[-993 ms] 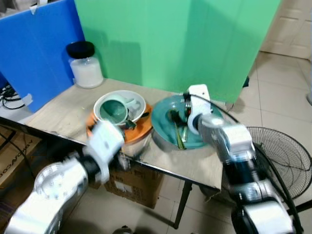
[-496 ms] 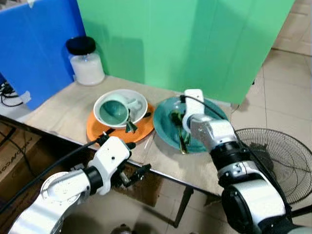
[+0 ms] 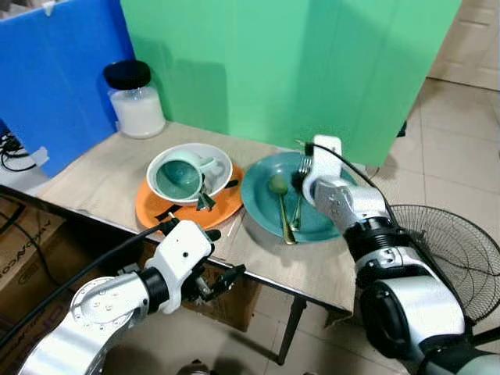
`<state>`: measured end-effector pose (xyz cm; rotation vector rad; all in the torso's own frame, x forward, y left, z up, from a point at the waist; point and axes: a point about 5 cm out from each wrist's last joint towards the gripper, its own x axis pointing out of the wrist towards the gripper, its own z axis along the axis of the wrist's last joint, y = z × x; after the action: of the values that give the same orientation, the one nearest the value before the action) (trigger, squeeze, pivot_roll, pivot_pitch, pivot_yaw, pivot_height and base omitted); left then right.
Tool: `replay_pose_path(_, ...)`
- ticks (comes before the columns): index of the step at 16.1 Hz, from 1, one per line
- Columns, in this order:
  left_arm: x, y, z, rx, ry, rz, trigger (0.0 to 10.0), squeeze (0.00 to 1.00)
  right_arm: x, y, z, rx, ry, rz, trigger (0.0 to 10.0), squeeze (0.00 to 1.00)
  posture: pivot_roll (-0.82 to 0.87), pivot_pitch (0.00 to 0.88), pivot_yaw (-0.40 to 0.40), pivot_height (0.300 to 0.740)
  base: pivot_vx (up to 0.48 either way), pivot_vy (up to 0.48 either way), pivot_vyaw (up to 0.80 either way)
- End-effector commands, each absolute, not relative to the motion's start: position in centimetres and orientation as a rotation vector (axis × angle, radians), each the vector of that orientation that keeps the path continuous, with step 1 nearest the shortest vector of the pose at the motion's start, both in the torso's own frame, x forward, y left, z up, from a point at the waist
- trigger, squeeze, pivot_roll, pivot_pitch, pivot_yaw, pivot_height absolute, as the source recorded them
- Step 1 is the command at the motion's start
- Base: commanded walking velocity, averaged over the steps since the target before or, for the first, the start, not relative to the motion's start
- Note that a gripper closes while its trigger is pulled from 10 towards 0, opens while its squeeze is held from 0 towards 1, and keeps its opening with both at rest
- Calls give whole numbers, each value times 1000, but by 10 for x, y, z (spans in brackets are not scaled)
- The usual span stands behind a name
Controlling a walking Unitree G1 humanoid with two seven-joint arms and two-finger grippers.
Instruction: Setting the table
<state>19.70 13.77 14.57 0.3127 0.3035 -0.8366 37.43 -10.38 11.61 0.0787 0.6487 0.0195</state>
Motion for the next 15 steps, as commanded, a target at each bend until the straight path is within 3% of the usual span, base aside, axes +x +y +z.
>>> replay_pose_path(1, 200, 137, 146, 321, 298, -839, 10000, 0, 373, -99, 113, 82, 687, 44, 2784, 0, 170, 0, 6, 740, 0, 0, 0)
replay_pose_path(5, 200, 136, 146, 323, 299, -842, 10000, 0, 366, -97, 96, 115, 763, 39, 2235, 0, 173, 0, 2, 740, 0, 0, 0)
replay_pose_path(7, 200, 136, 146, 324, 300, -842, 10000, 0, 364, -98, 94, 130, 785, 42, 1137, 0, 173, 0, 2, 740, 0, 0, 0)
replay_pose_path(8, 200, 136, 147, 326, 299, -842, 10000, 0, 364, -98, 93, 136, 791, 45, 0, 0, 173, 0, 2, 740, 0, 0, 0)
replay_pose_path(15, 201, 135, 148, 332, 291, -839, 10000, 0, 366, -94, 100, 178, 796, 88, 0, 0, 167, 0, 2, 740, 0, 0, 0)
